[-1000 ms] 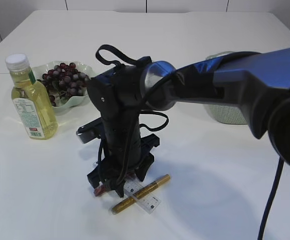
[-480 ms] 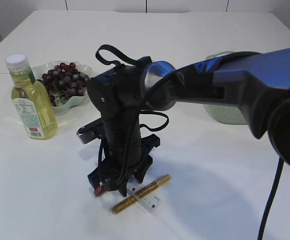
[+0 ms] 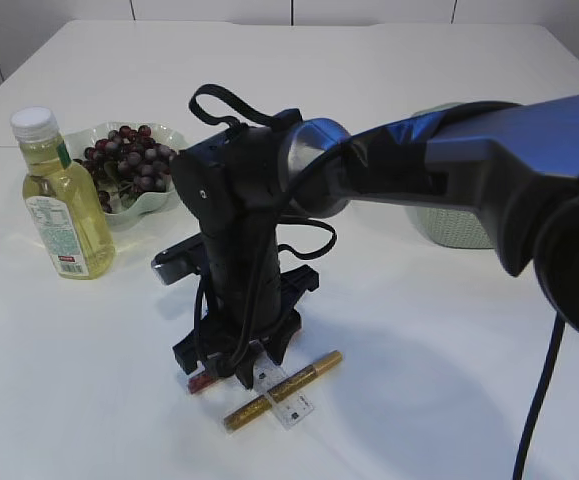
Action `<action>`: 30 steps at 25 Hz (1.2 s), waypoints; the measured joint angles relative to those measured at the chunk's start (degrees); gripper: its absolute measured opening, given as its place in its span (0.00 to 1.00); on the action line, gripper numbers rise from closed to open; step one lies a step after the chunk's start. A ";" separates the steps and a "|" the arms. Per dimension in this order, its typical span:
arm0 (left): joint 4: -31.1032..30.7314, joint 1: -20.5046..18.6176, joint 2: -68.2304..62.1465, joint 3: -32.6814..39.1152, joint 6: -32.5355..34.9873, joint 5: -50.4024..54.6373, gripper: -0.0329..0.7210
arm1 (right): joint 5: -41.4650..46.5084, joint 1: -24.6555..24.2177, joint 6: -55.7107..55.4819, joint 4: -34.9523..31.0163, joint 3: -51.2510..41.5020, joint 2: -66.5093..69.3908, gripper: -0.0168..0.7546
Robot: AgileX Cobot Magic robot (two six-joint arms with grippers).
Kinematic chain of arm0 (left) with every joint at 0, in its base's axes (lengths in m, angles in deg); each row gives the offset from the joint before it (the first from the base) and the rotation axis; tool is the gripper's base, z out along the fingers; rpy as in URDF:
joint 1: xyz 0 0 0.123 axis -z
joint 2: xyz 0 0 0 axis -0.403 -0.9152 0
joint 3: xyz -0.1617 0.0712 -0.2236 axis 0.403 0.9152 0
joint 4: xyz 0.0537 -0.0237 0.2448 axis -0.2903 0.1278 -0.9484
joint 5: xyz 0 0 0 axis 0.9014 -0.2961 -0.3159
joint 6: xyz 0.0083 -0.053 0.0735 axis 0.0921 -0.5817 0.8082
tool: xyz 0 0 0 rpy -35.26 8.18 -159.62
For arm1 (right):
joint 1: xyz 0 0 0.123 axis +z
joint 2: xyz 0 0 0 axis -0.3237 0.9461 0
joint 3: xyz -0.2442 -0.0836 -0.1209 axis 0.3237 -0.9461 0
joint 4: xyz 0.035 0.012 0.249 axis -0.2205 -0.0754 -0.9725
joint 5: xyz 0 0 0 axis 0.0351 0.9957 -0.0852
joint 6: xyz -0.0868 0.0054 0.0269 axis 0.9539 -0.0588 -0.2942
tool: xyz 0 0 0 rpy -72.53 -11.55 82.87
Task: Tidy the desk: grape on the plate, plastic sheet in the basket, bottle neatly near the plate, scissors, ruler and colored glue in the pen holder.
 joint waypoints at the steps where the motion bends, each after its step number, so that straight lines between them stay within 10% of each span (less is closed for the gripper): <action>1: 0.00 0.00 0.00 0.00 0.00 0.00 0.55 | 0.05 0.00 0.00 -0.10 0.82 0.00 0.41; 19: 0.13 0.00 0.00 0.00 0.00 0.00 0.55 | 0.32 0.00 1.12 -1.53 4.40 -3.33 0.41; 30: 0.13 0.00 0.00 0.00 0.00 -2.37 0.55 | -12.21 0.00 8.21 -0.62 -13.23 -22.38 0.41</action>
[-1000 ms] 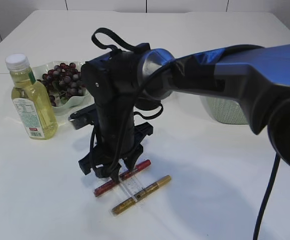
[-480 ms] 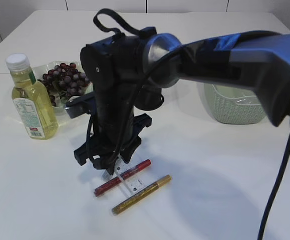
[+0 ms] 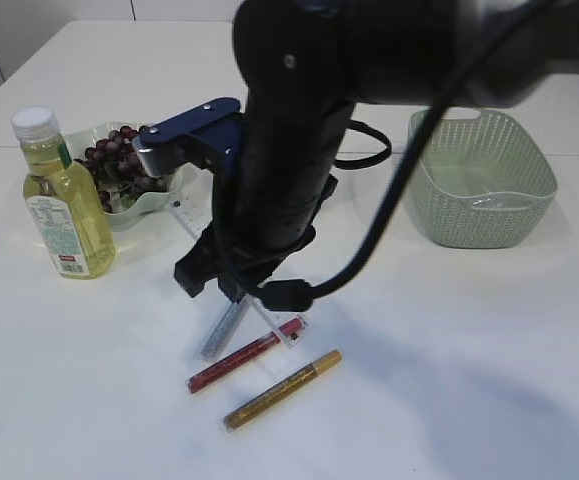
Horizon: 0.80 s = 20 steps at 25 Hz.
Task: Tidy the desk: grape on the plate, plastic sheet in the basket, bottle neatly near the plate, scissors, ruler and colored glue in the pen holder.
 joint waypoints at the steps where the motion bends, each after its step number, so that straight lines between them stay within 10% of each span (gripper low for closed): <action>1: 0.00 0.00 0.00 0.00 0.00 -0.36 0.55 | -3.45 0.00 0.48 0.24 -3.24 -2.33 0.41; 11: 0.63 0.00 0.00 0.00 0.00 -2.50 0.55 | -34.38 -0.32 1.16 7.90 -30.32 -20.76 0.41; 20: 0.87 0.00 0.00 0.00 0.00 -4.22 0.55 | -55.36 -10.10 1.25 8.64 -34.21 -21.00 0.41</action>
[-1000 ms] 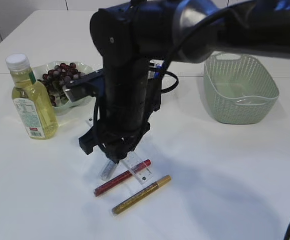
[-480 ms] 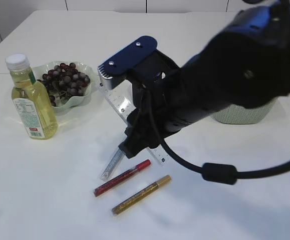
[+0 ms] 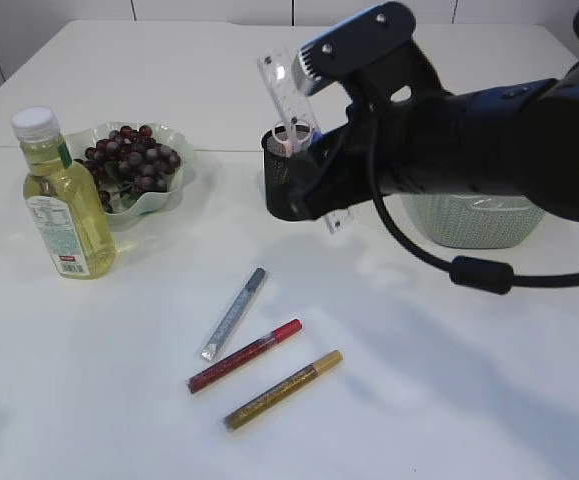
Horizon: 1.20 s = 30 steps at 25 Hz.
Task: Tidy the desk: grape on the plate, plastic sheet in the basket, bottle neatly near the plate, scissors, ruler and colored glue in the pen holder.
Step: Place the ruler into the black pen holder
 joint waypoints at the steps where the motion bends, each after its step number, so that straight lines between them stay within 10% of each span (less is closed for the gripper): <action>1: 0.00 0.00 0.00 0.00 0.00 -0.27 0.55 | -2.62 -1.16 0.00 0.00 0.00 0.32 0.41; 12: 0.02 0.00 0.00 0.00 0.00 -5.30 0.55 | -22.99 -6.42 0.00 -0.14 7.13 9.70 0.41; 30: 0.41 0.00 0.00 0.00 0.00 -8.77 0.55 | -23.04 -9.25 0.33 -1.41 32.36 32.47 0.41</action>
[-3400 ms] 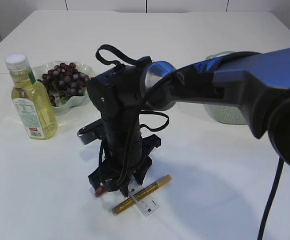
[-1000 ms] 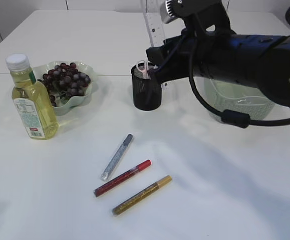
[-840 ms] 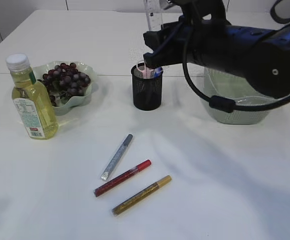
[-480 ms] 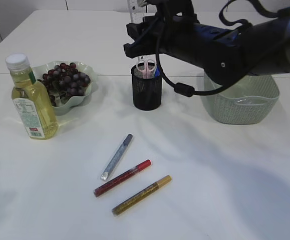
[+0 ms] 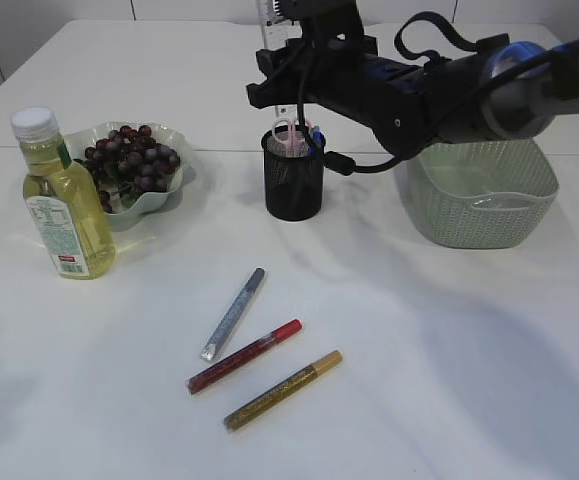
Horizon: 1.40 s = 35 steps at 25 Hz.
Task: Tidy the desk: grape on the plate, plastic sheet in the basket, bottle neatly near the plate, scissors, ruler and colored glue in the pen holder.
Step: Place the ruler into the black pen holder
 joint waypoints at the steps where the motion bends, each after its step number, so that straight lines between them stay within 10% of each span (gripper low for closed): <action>1: 0.00 0.00 0.00 0.00 0.00 -0.12 0.55 | 0.33 -0.31 0.00 -0.32 0.59 0.62 0.41; 35: -1.12 0.00 0.00 0.00 0.00 -2.96 0.55 | 0.95 -0.76 0.26 -1.09 5.07 9.59 0.41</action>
